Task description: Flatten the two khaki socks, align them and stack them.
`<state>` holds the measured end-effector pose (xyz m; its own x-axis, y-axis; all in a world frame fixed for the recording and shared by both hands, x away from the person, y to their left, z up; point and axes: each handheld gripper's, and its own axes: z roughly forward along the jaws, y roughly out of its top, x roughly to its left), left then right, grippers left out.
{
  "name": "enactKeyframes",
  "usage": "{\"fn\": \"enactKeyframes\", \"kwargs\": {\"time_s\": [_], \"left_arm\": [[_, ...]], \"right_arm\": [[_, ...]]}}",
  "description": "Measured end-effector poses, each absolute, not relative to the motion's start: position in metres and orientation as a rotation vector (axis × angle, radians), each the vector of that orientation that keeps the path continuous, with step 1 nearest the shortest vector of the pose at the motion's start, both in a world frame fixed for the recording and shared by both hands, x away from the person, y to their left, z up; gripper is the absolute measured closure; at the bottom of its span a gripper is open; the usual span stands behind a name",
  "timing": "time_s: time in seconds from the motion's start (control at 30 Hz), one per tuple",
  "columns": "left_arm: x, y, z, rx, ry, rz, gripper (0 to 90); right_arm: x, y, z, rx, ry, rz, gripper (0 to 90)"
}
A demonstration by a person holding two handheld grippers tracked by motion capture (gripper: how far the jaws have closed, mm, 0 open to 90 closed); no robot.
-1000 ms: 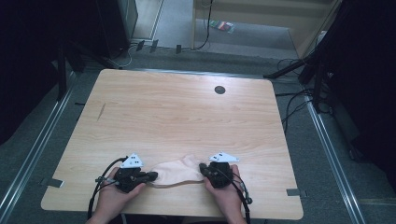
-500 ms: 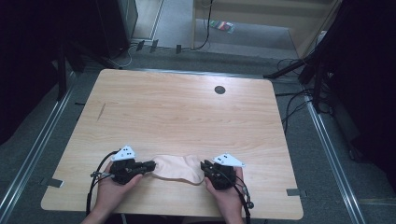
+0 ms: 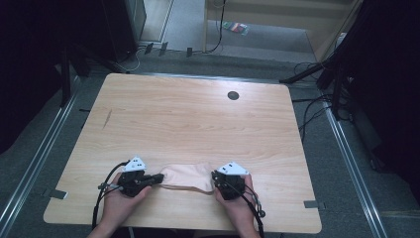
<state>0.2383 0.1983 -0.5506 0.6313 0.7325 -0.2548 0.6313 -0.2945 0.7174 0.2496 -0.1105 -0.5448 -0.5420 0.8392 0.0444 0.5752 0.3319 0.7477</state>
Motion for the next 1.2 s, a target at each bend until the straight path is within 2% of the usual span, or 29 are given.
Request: {"fn": "enactKeyframes", "kwargs": {"time_s": [0.23, 0.33, 0.43, 0.53, 0.6, 0.87, 1.03, 1.2], "left_arm": [[0.237, 0.2, -0.553, 1.981, 1.078, 0.149, 90.0], [0.236, 0.2, -0.552, 1.947, 1.101, 0.125, 90.0], [0.232, 0.2, -0.546, 1.9, 1.078, 0.112, 84.3], [0.228, 0.201, -0.541, 1.871, 1.06, 0.143, 82.1], [0.229, 0.199, -0.543, 1.892, 1.061, 0.143, 82.6], [0.232, 0.195, -0.55, 2.006, 1.087, 0.264, 87.7], [0.236, 0.192, -0.549, 2.048, 1.065, 0.327, 89.3], [0.242, 0.193, -0.549, 2.049, 1.045, 0.308, 89.4]], "right_arm": [[0.264, -0.123, -0.547, 1.305, 2.256, 1.126, 85.8], [0.268, -0.131, -0.545, 1.366, 2.235, 1.279, 70.0], [0.262, -0.136, -0.53, 1.349, 2.137, 1.38, 73.6], [0.251, -0.132, -0.522, 1.266, 2.12, 1.381, 86.6], [0.25, -0.126, -0.526, 1.273, 2.19, 1.369, 90.0], [0.259, -0.119, -0.549, 1.394, 2.306, 1.231, 90.0], [0.265, -0.126, -0.549, 1.425, 2.317, 1.248, 90.0], [0.273, -0.128, -0.547, 1.383, 2.375, 1.23, 90.0]]}}
